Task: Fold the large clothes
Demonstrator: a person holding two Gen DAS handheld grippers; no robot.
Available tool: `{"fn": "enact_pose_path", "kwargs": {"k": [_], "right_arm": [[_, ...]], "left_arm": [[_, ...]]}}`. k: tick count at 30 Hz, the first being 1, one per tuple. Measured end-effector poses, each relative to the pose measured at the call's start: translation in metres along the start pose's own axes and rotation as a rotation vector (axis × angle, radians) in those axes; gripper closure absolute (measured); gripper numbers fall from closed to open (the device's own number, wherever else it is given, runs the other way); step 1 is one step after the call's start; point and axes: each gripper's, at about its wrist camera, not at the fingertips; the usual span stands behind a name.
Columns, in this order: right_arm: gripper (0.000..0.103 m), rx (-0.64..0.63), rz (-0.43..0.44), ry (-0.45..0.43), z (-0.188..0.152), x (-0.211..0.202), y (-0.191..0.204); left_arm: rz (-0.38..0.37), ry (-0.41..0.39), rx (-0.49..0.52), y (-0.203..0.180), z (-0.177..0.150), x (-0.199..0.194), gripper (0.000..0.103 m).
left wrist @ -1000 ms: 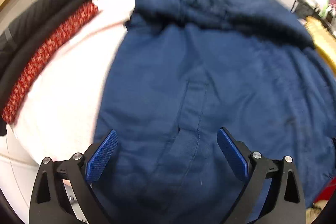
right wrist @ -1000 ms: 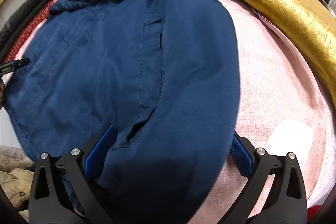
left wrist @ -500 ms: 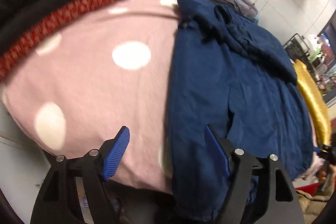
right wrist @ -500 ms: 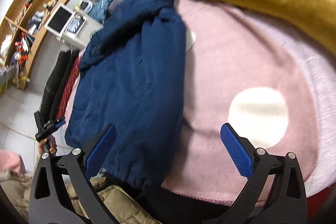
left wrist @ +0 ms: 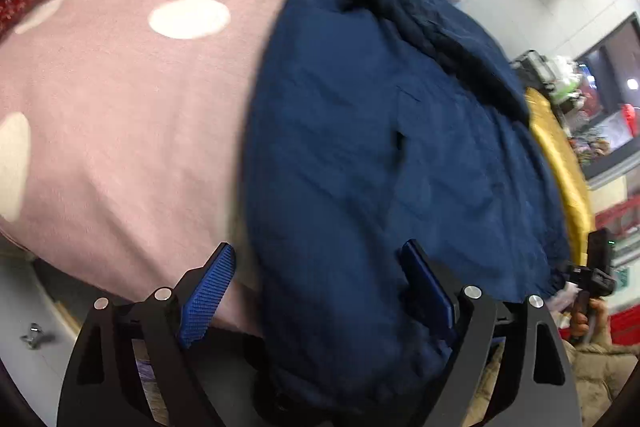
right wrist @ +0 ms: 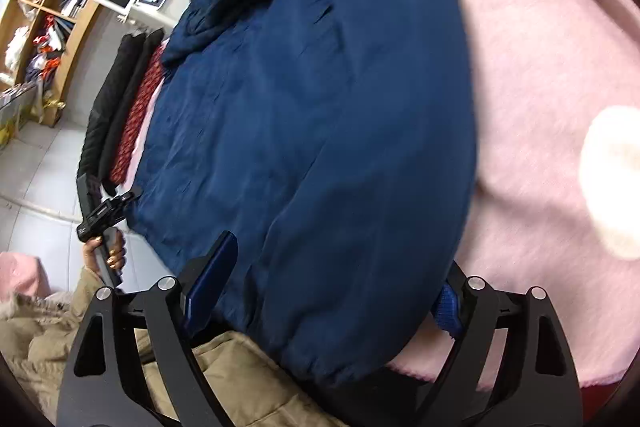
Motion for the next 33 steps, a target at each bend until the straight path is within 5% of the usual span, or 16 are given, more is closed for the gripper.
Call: {"fn": "enact_pose_path", "kwargs": {"k": [5,9,13,18,21,27,33], "right_arm": [[0.048,-0.034,-0.032,0.009,-0.011,0.008,0.006],[0.063,-0.022,0.021,0.023,-0.006,0.015,0.012],[0.076,-0.055,0.108,-0.003,0.0,0.004,0.026],[0.082,-0.128,0.19,-0.063,0.008,-0.036,0.046],[0.083,-0.168,0.175,-0.087,-0.001,-0.059,0.054],[0.083,-0.213,0.241,-0.081,-0.052,-0.113,0.057],[0.083,-0.176,0.212,-0.058,-0.073,-0.099,0.045]], "left_arm": [[0.025,-0.011,0.005,-0.012,-0.01,0.01,0.036],[0.01,-0.029,0.009,-0.024,0.001,0.004,0.069],[-0.038,-0.101,0.076,-0.052,0.012,-0.02,0.083],[-0.088,-0.152,0.261,-0.094,0.018,-0.058,0.087],[-0.063,-0.118,0.433,-0.112,0.001,-0.073,0.087],[-0.188,-0.006,0.629,-0.113,-0.049,-0.109,0.087],[-0.152,0.069,0.601,-0.1,-0.04,-0.081,0.087]]}}
Point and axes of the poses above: each gripper's, at about its wrist camera, not at the fingertips, and x roughly the way its jaws point, y to its left, z to its top, and after that the axes turned 3 degrees about -y, right-handed
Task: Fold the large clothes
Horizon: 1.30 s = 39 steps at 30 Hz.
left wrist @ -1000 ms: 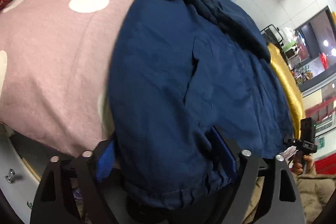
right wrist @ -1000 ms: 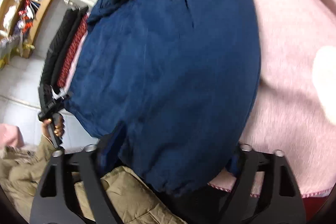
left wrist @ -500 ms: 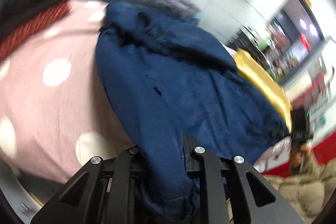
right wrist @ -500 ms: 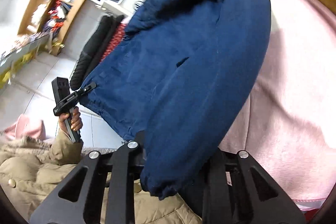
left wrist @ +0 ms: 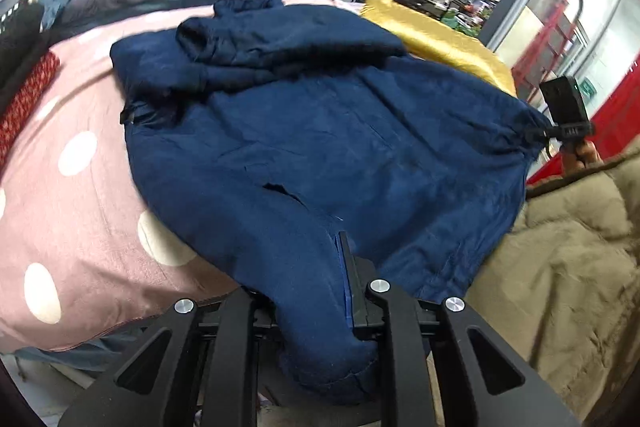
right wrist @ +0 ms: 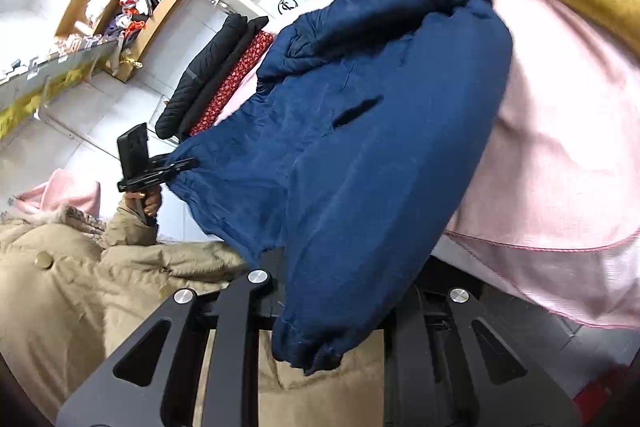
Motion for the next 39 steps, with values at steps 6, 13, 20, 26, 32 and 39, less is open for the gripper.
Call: {"fn": "enact_pose_path", "kwargs": {"k": [6,13,20,26,32,39], "right_arm": [[0.083,0.014,0.054,0.009,0.03,0.014,-0.006],[0.083,0.087,-0.059,-0.014,0.097,0.037,-0.03],[0.083,0.12,-0.067,-0.078,0.202,0.054,-0.054],[0.083,0.302,0.009,-0.172,0.31,0.061,-0.096],[0.083,0.407,-0.01,-0.286,0.386,0.073,-0.137],[0.078,0.528,-0.086,-0.244,0.392,0.124,-0.186]], "left_arm": [[0.038,-0.003,0.011,-0.003,0.015,0.015,0.086],[0.054,-0.105,-0.246,0.045,0.036,0.017,0.086],[0.121,-0.193,-0.311,0.098,0.138,0.035,0.086],[0.173,-0.241,-0.402,0.151,0.252,0.052,0.086],[0.197,-0.257,-0.605,0.204,0.306,0.082,0.082],[0.133,-0.196,-0.764,0.24,0.283,0.119,0.074]]}}
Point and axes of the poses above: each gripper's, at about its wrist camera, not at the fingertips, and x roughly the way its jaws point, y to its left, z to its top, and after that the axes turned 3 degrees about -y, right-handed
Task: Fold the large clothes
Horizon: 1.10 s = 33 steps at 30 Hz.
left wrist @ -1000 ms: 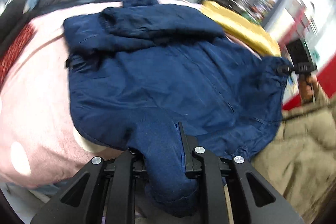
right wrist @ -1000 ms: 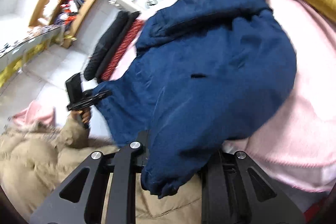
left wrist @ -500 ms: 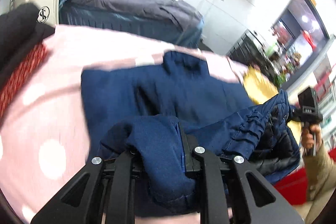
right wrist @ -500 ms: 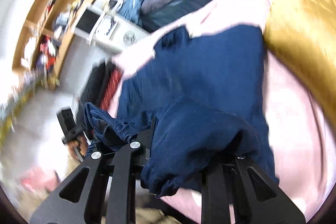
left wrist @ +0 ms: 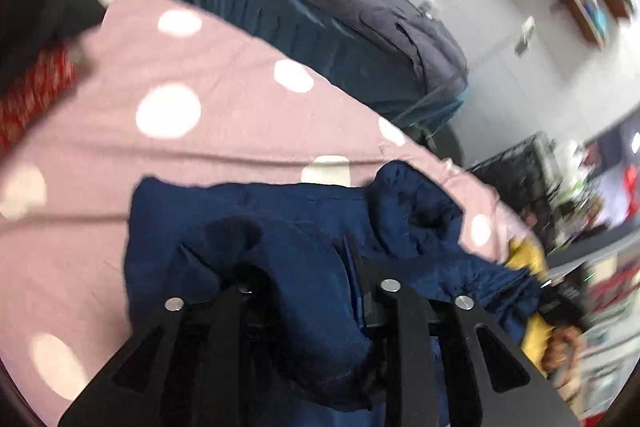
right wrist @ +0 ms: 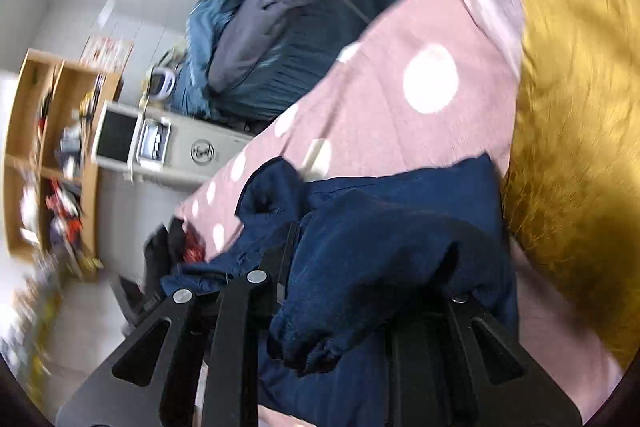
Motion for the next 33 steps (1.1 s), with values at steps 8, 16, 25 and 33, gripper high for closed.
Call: {"fn": "enact_pose_path", "kwargs": {"k": [8,16,25,33], "right_arm": [[0.041,0.317,0.302,0.007,0.012,0.001,-0.059],[0.022,-0.07,0.01,-0.151,0.001,-0.048,-0.003],[0.066,-0.529,-0.408,-0.055,-0.062,-0.02,0.002],[0.091,-0.435,-0.363,-0.205,-0.046,-0.035,-0.003]], "left_arm": [[-0.173,-0.128,-0.329,0.087,0.016,-0.076,0.016],[0.256,-0.106,0.186,0.048,-0.033,-0.11,0.013],[0.337,-0.042,0.344,0.03,-0.076,-0.043,0.019],[0.307,-0.063,0.137,0.055,-0.053,-0.031,0.089]]}}
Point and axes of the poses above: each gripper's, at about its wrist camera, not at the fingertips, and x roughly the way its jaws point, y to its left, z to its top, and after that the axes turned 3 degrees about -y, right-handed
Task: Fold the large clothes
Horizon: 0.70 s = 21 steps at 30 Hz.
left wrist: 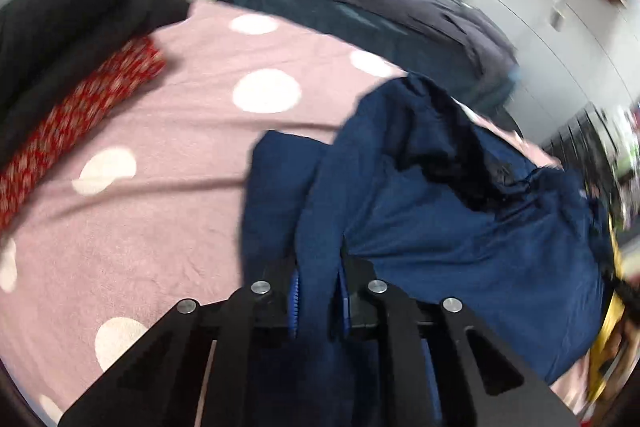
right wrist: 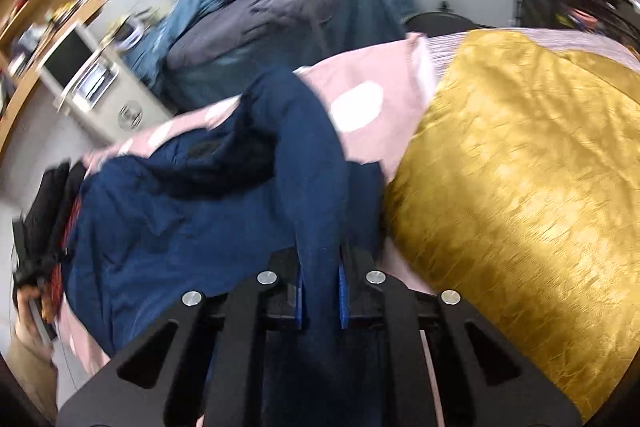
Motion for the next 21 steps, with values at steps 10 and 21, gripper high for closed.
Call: {"fn": "enact_pose_path", "kwargs": {"k": [10,21], "right_arm": [[0.045,-0.041,-0.223,0.071,-0.02,0.052,0.0],[0.02,0.105,0.044,0.01,-0.051,-0.022,-0.047]], "left_arm": [[0.169,0.049,0.04,-0.009,-0.014,0.038,0.071],[-0.029,-0.116,-0.269,0.068,-0.039,-0.047,0.015]]}}
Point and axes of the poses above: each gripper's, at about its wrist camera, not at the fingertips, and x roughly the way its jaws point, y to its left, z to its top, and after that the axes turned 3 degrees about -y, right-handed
